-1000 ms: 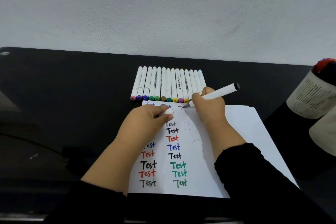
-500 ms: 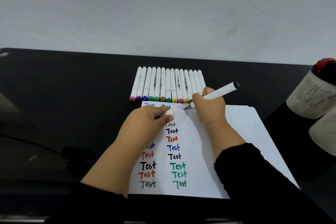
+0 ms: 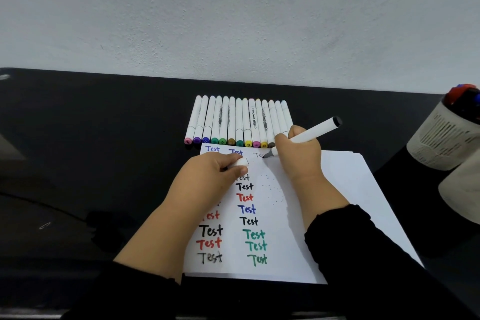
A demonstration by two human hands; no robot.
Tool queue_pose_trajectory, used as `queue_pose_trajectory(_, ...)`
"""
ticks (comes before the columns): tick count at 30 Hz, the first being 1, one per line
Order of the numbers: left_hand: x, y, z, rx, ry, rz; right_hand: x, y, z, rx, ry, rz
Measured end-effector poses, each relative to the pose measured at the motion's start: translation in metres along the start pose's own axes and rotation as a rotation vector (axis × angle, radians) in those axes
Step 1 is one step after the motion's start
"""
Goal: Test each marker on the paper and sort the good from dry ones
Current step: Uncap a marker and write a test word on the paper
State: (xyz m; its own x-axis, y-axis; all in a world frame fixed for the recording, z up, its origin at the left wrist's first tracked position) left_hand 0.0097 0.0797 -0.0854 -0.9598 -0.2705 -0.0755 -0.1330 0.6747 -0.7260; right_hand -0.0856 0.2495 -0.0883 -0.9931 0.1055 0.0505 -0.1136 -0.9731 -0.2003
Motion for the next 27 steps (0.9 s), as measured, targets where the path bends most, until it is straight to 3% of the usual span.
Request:
queue_pose_trajectory(13,-0.0001,0.0054,0.001,0.051,0.001,0.038,0.0007,-0.0079,0.001,0.019,0.003,-0.075)
queue_pose_trajectory(27,0.0014,0.0057,0.0054,0.028,-0.013,0.044,0.0029,-0.0047,-0.0019,0.025,0.022,-0.05)
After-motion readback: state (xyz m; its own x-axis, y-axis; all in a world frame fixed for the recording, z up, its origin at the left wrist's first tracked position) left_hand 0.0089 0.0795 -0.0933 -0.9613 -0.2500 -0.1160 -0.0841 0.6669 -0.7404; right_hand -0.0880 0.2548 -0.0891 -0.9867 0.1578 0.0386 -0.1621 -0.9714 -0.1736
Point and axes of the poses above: each hand's wrist, its own x-axis towards the middle knuckle, its own y-axis out of the palm, z = x × y, the point moved 9 cm from there along x, towards the middle knuckle, and after that the axes turned 2 degrees about -z, right-handed, at the moved point
